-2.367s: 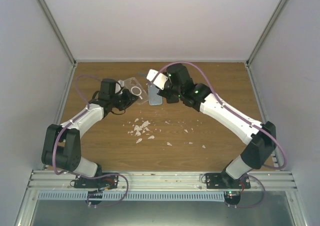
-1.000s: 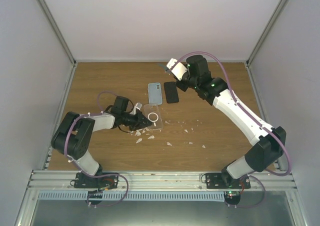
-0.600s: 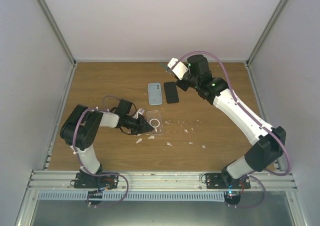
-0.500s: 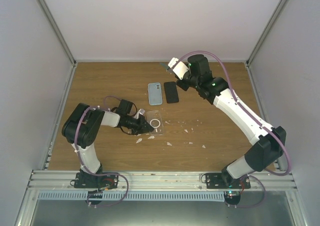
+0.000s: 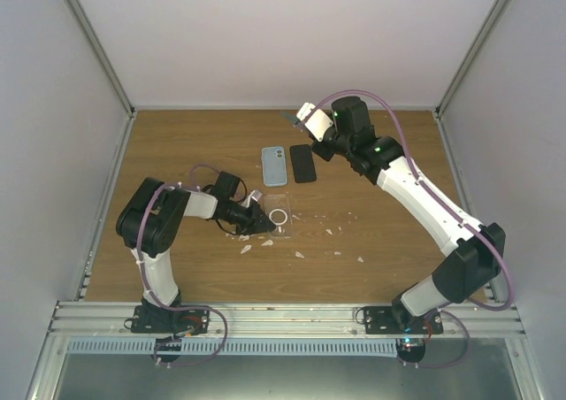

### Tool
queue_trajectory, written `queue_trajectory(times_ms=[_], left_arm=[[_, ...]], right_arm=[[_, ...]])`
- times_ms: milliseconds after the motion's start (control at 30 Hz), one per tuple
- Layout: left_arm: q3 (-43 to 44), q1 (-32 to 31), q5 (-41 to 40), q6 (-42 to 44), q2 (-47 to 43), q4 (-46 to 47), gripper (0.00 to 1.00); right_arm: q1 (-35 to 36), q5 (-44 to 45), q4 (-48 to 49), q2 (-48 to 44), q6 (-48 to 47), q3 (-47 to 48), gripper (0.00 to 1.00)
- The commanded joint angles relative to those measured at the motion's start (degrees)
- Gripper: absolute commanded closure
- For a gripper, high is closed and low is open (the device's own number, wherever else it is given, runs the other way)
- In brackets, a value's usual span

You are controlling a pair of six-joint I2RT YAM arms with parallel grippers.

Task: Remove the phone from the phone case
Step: Place the phone case at the center of the board, then place the phone at the center of the board.

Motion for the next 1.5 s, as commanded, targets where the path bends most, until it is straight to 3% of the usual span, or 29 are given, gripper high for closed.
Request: queue_trajectory(times_ms=[0, 267, 533, 733, 1033, 1467], left_arm=[[0.7, -0.1, -1.9, 1.5, 0.3, -3.1, 0.8], [-0.3, 0.6, -3.6, 1.4, -1.6, -3.9, 0.62], [-1.7, 2.3, -7.3, 1.1, -5.4, -6.0, 0.23], [-3.0, 4.0, -10.4, 1.4, -10.2, -6.8, 0.01], [-2.6, 6.4, -10.9, 2.3, -19.7, -3.7, 0.01], [17.4, 12.6, -8.4, 4.5, -29.3, -1.0, 0.01]], right_arm=[[-0.7, -0.4, 2.7, -0.1, 1.2, 1.4, 1.0], [-0.7, -0.7, 2.5, 0.3, 1.4, 2.0, 0.99], [-0.7, -0.9, 1.8, 0.3, 1.6, 3.1, 1.0], [-0.7, -1.0, 1.6, -0.1, 1.4, 3.6, 0.99], [-0.6, -1.1, 2.2, -1.3, -0.9, 5.1, 1.0], [0.0, 3.0, 6.3, -4.2, -15.7, 7.7, 0.99]])
